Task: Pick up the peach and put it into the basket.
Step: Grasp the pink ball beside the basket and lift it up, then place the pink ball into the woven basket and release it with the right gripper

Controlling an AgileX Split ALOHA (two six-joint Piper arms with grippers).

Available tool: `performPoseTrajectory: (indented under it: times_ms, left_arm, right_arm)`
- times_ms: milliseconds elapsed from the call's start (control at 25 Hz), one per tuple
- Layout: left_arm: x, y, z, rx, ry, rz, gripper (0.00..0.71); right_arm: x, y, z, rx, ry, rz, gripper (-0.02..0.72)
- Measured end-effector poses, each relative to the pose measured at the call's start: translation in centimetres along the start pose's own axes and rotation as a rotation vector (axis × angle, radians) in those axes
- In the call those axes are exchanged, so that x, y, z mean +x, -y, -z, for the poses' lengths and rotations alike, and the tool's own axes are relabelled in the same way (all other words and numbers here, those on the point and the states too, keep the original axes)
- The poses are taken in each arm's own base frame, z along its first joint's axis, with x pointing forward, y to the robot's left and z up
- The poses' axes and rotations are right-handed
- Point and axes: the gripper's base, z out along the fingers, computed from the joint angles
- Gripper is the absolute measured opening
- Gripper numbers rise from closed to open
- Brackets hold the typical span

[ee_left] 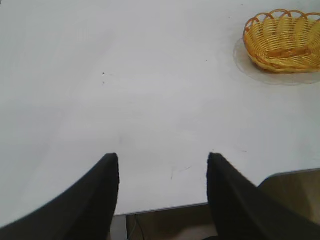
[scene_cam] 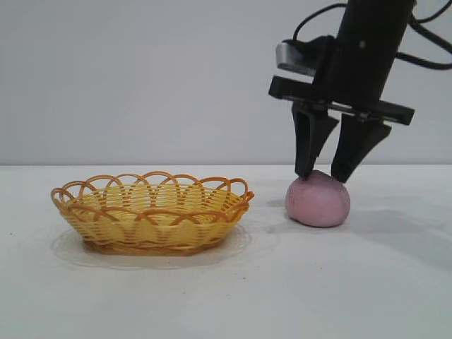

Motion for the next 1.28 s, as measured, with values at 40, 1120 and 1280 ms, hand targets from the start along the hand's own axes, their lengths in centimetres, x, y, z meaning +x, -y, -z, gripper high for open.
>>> performPoseTrajectory:
  times_ms: [40,1120,1280]
  left_arm:
    - [0.0,0.0,0.0,0.000,0.000,0.000,0.391]
    - [0.2,0.6,0.2,-0.236,-0.001,0.171,0.391]
    - [0.2,0.6,0.2,-0.236,-0.001,0.171,0.391]
  right_arm:
    - [0.0,0.1,-0.5,0.000,-0.003,0.000,0.181]
    - [0.4,-12.1,0.7,-0.267,0.149,0.350,0.000]
    - [0.5,-12.4,-0.2,-0.267,0.140,0.361,0.000]
